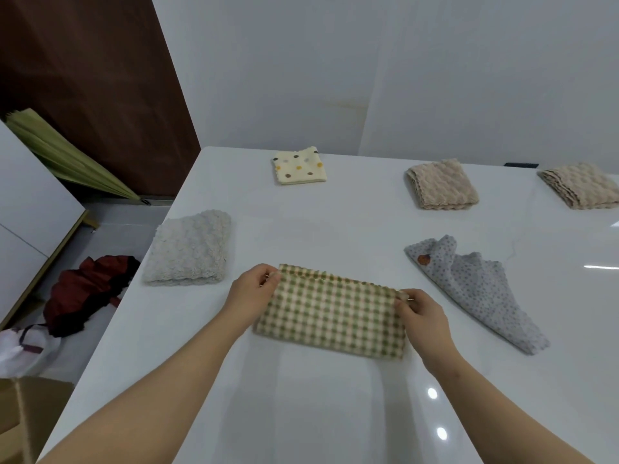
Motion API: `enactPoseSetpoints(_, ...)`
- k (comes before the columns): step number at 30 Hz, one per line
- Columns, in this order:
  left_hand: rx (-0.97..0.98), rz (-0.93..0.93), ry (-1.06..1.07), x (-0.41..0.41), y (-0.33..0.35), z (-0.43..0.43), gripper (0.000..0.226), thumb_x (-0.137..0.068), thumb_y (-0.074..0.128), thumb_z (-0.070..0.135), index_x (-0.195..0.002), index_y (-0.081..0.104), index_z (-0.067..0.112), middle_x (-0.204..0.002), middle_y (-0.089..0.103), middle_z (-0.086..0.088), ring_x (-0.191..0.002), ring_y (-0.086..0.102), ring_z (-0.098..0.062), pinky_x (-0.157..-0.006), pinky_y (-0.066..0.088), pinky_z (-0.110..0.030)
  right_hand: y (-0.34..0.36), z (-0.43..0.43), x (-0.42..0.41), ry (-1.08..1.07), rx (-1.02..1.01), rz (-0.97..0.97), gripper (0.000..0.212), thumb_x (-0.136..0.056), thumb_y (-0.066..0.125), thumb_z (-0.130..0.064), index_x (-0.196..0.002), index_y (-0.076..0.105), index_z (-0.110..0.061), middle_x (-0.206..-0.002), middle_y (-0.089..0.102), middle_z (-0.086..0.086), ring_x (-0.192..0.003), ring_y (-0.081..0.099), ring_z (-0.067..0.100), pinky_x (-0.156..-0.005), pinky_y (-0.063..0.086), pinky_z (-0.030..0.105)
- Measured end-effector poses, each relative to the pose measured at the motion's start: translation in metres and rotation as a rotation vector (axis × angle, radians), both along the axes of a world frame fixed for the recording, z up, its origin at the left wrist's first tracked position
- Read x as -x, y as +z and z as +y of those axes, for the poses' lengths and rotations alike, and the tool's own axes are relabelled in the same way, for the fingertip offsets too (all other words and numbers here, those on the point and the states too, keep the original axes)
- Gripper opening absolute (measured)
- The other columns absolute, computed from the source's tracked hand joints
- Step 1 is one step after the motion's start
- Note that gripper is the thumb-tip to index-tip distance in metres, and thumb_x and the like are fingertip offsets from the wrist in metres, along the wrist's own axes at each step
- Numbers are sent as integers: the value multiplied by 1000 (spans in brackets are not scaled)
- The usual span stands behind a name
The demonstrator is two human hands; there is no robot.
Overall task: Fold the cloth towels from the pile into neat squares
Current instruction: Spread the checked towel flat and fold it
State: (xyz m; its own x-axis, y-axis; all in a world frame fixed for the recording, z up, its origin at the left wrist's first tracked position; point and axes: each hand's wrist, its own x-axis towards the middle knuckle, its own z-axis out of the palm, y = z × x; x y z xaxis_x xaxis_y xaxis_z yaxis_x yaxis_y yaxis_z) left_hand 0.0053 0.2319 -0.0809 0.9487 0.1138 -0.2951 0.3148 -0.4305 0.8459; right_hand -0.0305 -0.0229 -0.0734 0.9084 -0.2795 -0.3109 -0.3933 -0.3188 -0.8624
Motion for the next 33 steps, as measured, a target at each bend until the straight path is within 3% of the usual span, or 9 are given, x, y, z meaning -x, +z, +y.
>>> enactPoseSetpoints(7,-78,92,13,-32,-14,-12,23,-99,37,19,-109,57,11,-108,60,-4,-95,52,-17,-81,40,-27,-14,-3,-29,-78,-31,84,11,-92,49,-15,-85,58,-15,-89,63,5,-89,57,22,-76,44,32)
enactPoseSetpoints(10,-145,108,15,-37,-18,-13,24,-99,39,23,-109,56,10,-102,56,-1,-91,50,-16,-77,38,-26,-20,-4,-36,-100,-36,126,11,-92,50,-15,-83,57,-13,-87,61,5,-87,56,23,-77,44,34)
enactPoseSetpoints(14,-203,130,-9,-43,-23,-13,18,-98,41,26,-103,55,15,-97,56,2,-88,51,-16,-75,39,-27,-25,-5,-40,-104,0,141,11,-90,50,-13,-81,56,-9,-81,57,3,-79,50,20,-63,40,27)
enactPoseSetpoints(23,-172,105,-15,-41,-23,-14,14,-97,42,30,-96,51,20,-86,54,6,-83,51,-15,-76,41,-30,-24,-5,-38,-137,-37,161,17,-89,47,-12,-73,51,-13,-75,52,0,-70,46,15,-58,36,24)
enactPoseSetpoints(26,-136,132,-23,-37,-20,-14,15,-95,46,35,-103,49,22,-88,53,8,-85,52,-14,-77,42,-29,-22,-4,-37,-147,-59,153,10,-90,48,-15,-82,54,-13,-82,55,1,-76,49,16,-60,38,24)
enactPoseSetpoints(30,-36,168,-19,-31,-14,-13,39,-92,54,32,-127,39,23,-100,55,-3,-89,53,-18,-72,44,-27,-18,-1,-34,-198,-147,129,14,-91,52,-20,-103,54,-14,-103,58,4,-95,55,22,-72,41,29)
enactPoseSetpoints(33,35,141,-51,-24,-7,-11,52,-92,54,26,-138,30,34,-113,51,-8,-96,51,-17,-71,41,-23,-15,-1,-26,-213,-153,114,19,-91,51,-20,-110,48,-19,-106,56,4,-93,56,22,-65,44,28)
